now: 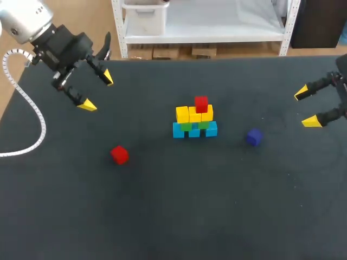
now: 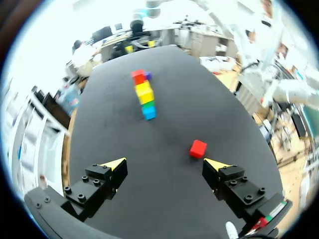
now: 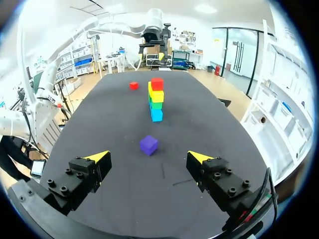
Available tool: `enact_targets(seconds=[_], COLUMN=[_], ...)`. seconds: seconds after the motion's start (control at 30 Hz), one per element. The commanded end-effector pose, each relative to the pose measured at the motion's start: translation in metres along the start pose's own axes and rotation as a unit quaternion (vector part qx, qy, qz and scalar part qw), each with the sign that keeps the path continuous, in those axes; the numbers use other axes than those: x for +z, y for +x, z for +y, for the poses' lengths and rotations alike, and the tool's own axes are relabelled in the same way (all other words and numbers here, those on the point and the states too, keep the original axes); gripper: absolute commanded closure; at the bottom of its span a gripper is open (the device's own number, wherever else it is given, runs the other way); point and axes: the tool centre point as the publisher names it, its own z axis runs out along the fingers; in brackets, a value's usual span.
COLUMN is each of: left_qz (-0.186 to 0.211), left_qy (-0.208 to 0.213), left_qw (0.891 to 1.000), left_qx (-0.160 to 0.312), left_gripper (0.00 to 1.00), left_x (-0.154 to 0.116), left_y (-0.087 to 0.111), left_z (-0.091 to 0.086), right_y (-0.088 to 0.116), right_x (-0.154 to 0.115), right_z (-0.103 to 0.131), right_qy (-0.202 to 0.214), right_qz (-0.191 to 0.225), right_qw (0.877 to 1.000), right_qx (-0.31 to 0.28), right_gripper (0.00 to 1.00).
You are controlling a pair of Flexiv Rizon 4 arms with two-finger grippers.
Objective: Place the blue cubes, place green cubes on the blue cubes, place the yellow cubes on the green cubes, then place the red cubes on the yellow cubes, and place purple cube on the red cubes.
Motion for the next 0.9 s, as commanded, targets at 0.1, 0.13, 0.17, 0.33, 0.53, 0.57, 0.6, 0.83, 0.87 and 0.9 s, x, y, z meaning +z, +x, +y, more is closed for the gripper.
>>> enact_targets(seconds=[0.1, 0.13, 0.17, 0.33, 0.53, 0.57, 0.6, 0.83, 0.87, 0.9], left_qz=[0.004, 0.009, 0.012, 0.027, 0.015, 0.012, 0.011, 0.018, 0.019, 0.023], left_qy=[0.02, 0.026, 0.034, 0.06, 0.078, 0.078, 0.078, 0.081, 0.08, 0.08], left_qw=[0.998, 0.997, 0.997, 0.994, 0.989, 0.988, 0.987, 0.983, 0.983, 0.983], left_qx=[0.061, 0.067, 0.07, 0.082, 0.126, 0.134, 0.142, 0.165, 0.166, 0.165], left_gripper=[0.0, 0.0, 0.0, 0.0, 0.0, 0.0, 0.0, 0.0, 0.0, 0.0], left_x=[0.013, 0.017, 0.02, 0.043, 0.079, 0.084, 0.088, 0.106, 0.107, 0.109], left_y=[-0.01, -0.011, -0.013, -0.024, -0.038, -0.04, -0.041, -0.031, -0.028, -0.024], left_z=[-0.048, -0.053, -0.057, -0.07, -0.071, -0.07, -0.068, -0.06, -0.06, -0.06], right_y=[0.0, 0.0, 0.0, 0.0, 0.0, 0.0, 0.0, 0.0, 0.0, 0.0], right_x=[0.0, 0.0, 0.0, 0.0, 0.0, 0.0, 0.0, 0.0, 0.0, 0.0], right_z=[0.0, 0.0, 0.0, 0.0, 0.0, 0.0, 0.0, 0.0, 0.0, 0.0], right_qy=[0.001, 0.001, 0.001, 0.001, 0.001, 0.001, 0.001, 0.001, 0.001, 0.001], right_qz=[-0.001, -0.001, -0.001, -0.001, -0.001, -0.001, -0.001, -0.001, -0.001, -0.001], right_qw=[1.0, 1.0, 1.0, 1.0, 1.0, 1.0, 1.0, 1.0, 1.0, 1.0], right_qx=[0.0, 0.0, 0.0, 0.0, 0.0, 0.0, 0.0, 0.0, 0.0, 0.0], right_gripper=[0.0, 0.0, 0.0, 0.0, 0.0, 0.0, 0.0, 0.0, 0.0, 0.0])
